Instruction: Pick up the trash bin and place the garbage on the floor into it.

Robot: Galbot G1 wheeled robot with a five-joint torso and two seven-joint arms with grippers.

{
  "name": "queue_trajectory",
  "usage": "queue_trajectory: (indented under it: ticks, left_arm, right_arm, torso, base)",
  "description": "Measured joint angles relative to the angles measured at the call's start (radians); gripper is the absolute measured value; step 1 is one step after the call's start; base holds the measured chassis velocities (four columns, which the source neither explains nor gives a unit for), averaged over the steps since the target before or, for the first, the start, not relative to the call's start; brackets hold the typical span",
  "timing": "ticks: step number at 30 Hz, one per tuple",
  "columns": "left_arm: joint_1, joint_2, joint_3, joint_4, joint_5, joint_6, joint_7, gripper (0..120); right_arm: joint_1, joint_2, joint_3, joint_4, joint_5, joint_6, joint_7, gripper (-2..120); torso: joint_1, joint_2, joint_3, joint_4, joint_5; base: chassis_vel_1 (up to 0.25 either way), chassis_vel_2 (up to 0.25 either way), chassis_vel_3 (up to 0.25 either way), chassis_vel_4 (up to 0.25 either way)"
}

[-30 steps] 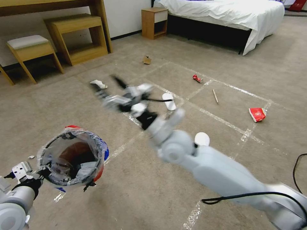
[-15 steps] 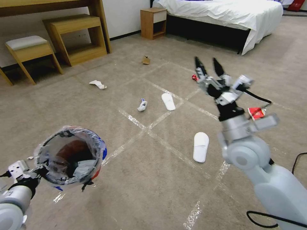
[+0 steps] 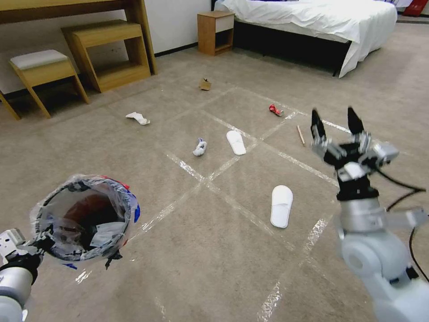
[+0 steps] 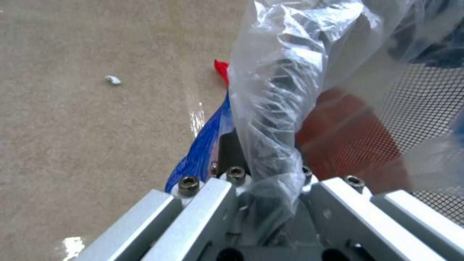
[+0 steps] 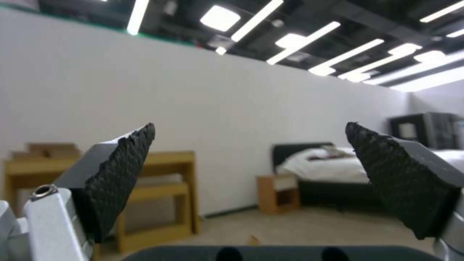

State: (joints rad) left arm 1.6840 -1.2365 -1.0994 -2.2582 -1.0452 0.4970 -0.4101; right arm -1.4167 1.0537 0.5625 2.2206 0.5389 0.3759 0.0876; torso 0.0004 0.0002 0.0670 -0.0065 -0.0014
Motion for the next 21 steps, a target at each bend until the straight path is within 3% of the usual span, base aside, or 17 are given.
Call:
queue_trajectory:
  ticks: [5,9,21]
  left_arm:
    - [-0.004,-0.001,0.008,0.006,0.006,-0.001,0.003,1]
    - [-0.006,0.001,0.013,0.02,0.006,-0.001,0.004,1]
    - [-0.009,0.01,0.018,0.048,0.004,-0.007,0.008,1]
  right_arm:
    - [-0.057,0.098,-0.025,-0.05,-0.087,0.022,0.026,100]
    - [-0.068,0.128,-0.039,-0.081,-0.114,0.024,0.037,100]
    - [-0.075,0.157,-0.058,-0.138,-0.188,0.008,0.052,100]
  torso:
    - [0.0,0.0,0.0,0.0002,0.0001]
    - [0.0,0.0,0.0,0.0003,-0.0001]
    - [0.0,0.0,0.0,0.0003,-0.0001]
  base:
    - [0.0,0.0,0.0,0.0]
    - [0.0,0.0,0.0,0.0]
    - [0.0,0.0,0.0,0.0]
